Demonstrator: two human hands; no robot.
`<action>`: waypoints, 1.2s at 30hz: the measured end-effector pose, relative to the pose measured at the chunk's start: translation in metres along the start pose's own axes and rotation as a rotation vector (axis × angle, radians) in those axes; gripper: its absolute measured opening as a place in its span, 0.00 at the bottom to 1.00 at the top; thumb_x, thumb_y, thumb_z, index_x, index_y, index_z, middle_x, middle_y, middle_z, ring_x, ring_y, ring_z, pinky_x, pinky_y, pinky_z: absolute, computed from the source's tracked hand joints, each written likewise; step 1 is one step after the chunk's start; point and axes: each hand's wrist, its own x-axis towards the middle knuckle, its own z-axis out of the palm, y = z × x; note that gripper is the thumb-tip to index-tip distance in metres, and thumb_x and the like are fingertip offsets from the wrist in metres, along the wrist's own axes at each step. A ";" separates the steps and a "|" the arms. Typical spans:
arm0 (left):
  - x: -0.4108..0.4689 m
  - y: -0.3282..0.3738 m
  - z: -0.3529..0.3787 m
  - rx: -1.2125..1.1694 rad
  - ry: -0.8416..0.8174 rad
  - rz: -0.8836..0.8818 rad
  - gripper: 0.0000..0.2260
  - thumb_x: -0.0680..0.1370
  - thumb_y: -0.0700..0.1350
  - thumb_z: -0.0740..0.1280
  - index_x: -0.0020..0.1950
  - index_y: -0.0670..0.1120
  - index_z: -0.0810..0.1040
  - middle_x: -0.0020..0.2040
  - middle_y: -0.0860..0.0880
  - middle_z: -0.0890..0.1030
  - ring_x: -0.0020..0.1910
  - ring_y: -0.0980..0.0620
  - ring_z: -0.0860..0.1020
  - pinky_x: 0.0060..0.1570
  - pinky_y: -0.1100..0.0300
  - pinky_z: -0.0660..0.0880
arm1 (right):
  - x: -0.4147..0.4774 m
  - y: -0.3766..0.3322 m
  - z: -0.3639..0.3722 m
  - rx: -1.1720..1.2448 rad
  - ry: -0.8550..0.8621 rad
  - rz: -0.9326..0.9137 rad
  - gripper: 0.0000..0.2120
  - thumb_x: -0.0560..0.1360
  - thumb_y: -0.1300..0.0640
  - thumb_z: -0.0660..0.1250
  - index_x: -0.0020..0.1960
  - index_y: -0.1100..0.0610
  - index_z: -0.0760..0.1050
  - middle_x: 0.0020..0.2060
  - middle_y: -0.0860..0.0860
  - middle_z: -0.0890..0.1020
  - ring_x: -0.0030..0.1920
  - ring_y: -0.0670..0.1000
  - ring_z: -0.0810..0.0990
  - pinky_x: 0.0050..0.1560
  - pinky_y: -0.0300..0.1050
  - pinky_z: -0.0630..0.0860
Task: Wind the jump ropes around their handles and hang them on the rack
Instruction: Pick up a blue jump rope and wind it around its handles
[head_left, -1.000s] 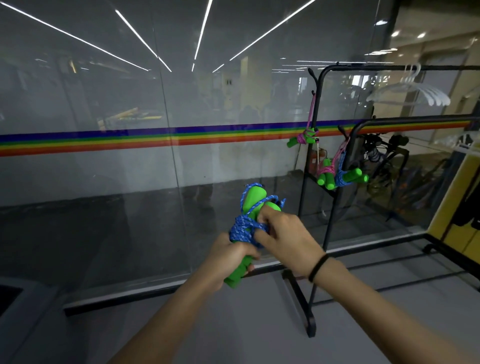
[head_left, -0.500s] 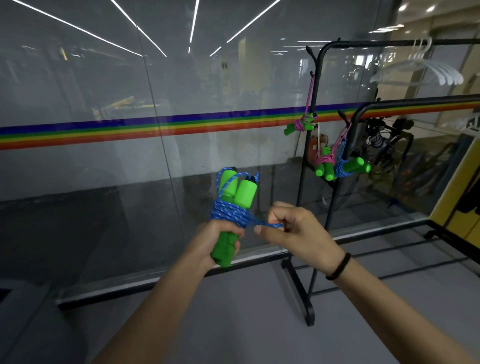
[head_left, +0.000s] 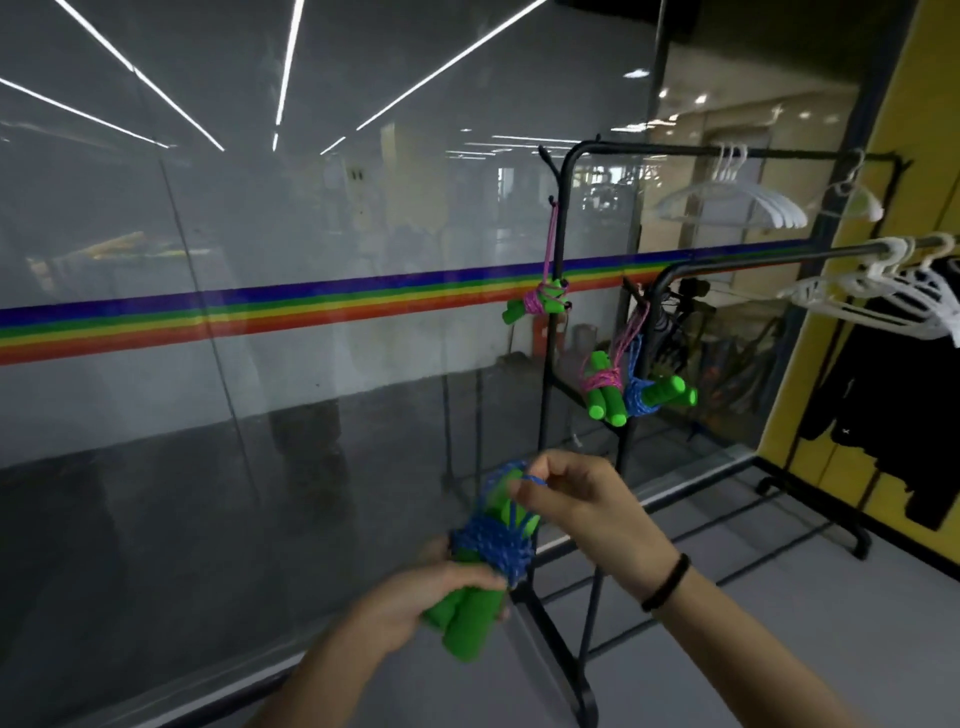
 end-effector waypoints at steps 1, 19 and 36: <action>0.014 0.000 -0.001 0.051 0.060 0.019 0.32 0.53 0.39 0.77 0.57 0.41 0.74 0.45 0.42 0.83 0.41 0.45 0.82 0.47 0.51 0.80 | 0.011 0.004 0.004 -0.009 0.007 0.019 0.10 0.72 0.57 0.70 0.34 0.58 0.74 0.31 0.55 0.74 0.35 0.50 0.72 0.40 0.46 0.68; 0.183 0.042 -0.069 0.699 -0.111 0.278 0.14 0.70 0.50 0.73 0.50 0.59 0.71 0.47 0.57 0.78 0.40 0.70 0.75 0.44 0.70 0.75 | 0.129 0.059 0.025 -0.110 0.215 0.095 0.11 0.73 0.59 0.68 0.33 0.54 0.72 0.28 0.46 0.76 0.29 0.39 0.73 0.34 0.35 0.70; 0.356 0.263 -0.082 0.533 0.004 0.804 0.11 0.68 0.36 0.74 0.45 0.50 0.79 0.35 0.59 0.83 0.41 0.61 0.81 0.47 0.68 0.76 | 0.394 0.081 -0.111 0.039 0.271 -0.160 0.03 0.72 0.65 0.67 0.43 0.66 0.76 0.24 0.52 0.75 0.22 0.46 0.72 0.26 0.37 0.71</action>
